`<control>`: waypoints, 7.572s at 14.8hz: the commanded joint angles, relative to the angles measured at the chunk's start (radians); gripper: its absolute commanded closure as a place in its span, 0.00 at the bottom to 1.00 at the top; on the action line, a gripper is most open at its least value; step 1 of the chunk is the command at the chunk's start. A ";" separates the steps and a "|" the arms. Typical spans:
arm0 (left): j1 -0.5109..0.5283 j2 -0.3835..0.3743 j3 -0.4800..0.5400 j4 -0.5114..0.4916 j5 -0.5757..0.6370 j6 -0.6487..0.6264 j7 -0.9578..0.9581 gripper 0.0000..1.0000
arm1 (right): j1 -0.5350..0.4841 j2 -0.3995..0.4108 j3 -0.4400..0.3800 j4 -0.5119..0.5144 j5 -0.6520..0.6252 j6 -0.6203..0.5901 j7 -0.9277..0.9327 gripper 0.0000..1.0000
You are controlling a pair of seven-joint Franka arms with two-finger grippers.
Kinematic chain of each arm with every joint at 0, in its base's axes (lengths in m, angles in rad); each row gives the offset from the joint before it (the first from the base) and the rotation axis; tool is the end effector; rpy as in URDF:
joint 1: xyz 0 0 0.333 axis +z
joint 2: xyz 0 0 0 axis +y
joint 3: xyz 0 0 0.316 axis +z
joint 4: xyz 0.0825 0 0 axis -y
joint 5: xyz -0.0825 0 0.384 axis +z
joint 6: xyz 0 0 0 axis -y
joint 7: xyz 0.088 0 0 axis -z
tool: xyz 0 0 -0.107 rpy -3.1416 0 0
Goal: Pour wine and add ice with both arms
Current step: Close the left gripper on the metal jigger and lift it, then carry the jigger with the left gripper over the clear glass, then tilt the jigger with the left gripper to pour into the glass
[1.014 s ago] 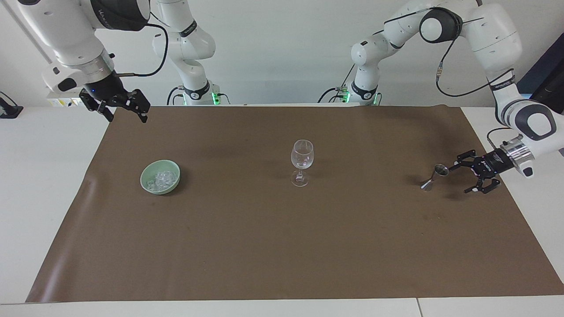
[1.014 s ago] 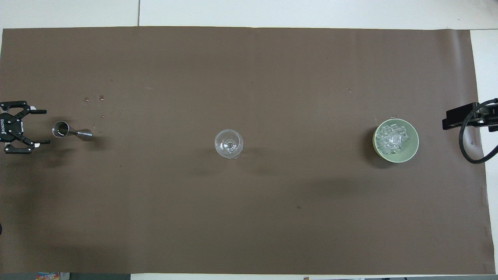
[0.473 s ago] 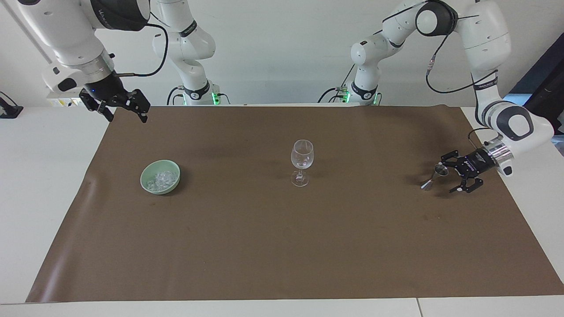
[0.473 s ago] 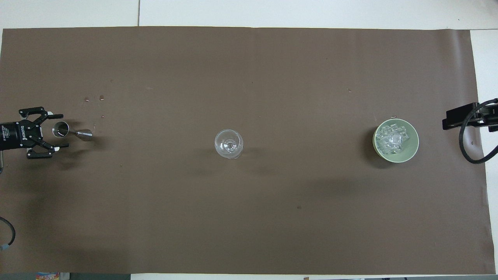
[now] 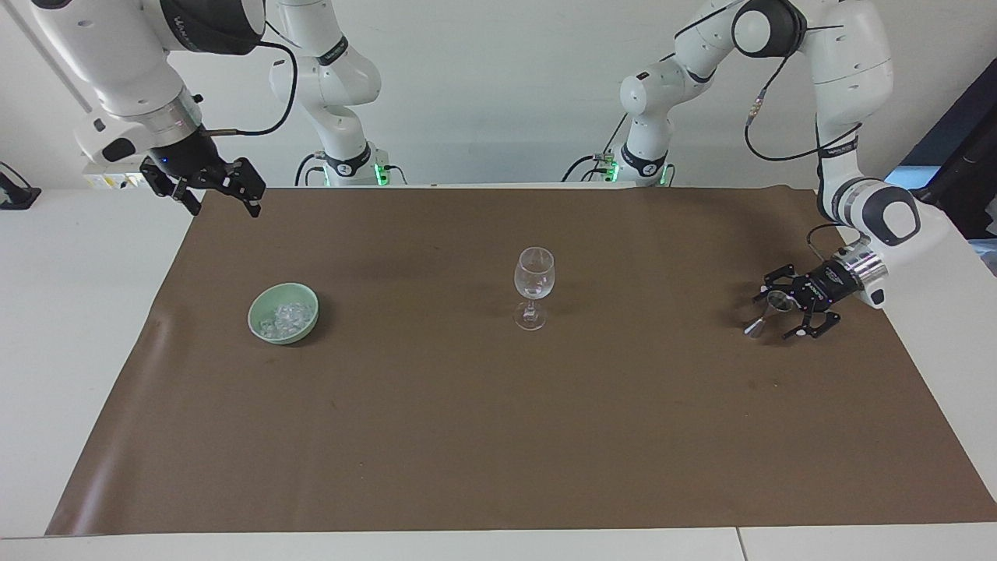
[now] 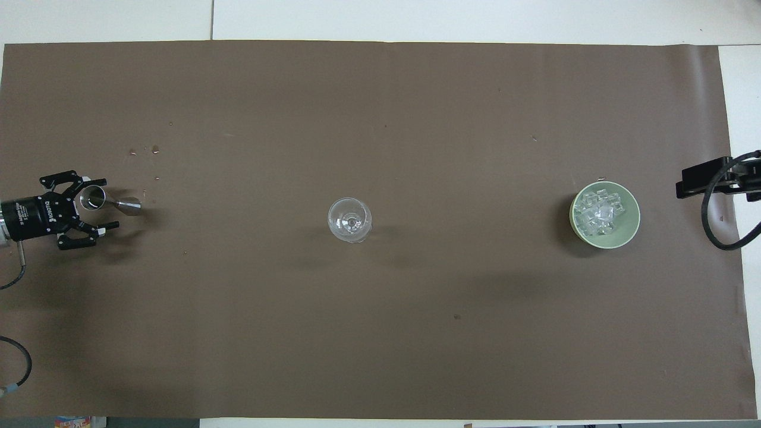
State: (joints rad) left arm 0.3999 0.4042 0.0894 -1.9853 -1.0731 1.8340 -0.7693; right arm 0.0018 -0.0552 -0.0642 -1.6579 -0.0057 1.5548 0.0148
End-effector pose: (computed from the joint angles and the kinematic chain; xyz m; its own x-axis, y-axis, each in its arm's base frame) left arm 0.5382 0.2049 0.2568 -0.1608 0.5099 -0.8451 0.9561 0.2929 -0.0053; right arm 0.5330 -0.0349 0.6121 0.9959 -0.0769 -0.0480 -0.0768 -0.9970 0.0029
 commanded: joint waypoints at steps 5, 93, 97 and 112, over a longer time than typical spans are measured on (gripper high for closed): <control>-0.010 -0.042 0.000 -0.058 -0.071 0.039 0.019 0.00 | -0.011 -0.011 0.004 -0.013 0.015 0.002 0.005 0.00; -0.918 -0.478 -0.230 -0.072 1.393 0.397 -1.219 1.00 | -0.013 -0.011 0.004 -0.013 0.015 0.002 0.002 0.00; -0.918 -0.475 -0.249 -0.046 1.438 0.343 -1.223 1.00 | -0.013 -0.011 0.004 -0.011 0.015 0.001 0.002 0.00; -0.941 -0.435 -0.306 0.023 1.659 0.231 -1.361 1.00 | -0.008 -0.014 0.004 -0.040 0.027 0.071 -0.019 0.00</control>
State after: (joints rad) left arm -0.5258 -0.0520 -0.2197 -2.0044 0.5543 2.1165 -2.1072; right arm 0.0049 -0.0550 -0.0618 -1.6676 0.0052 1.5954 0.0133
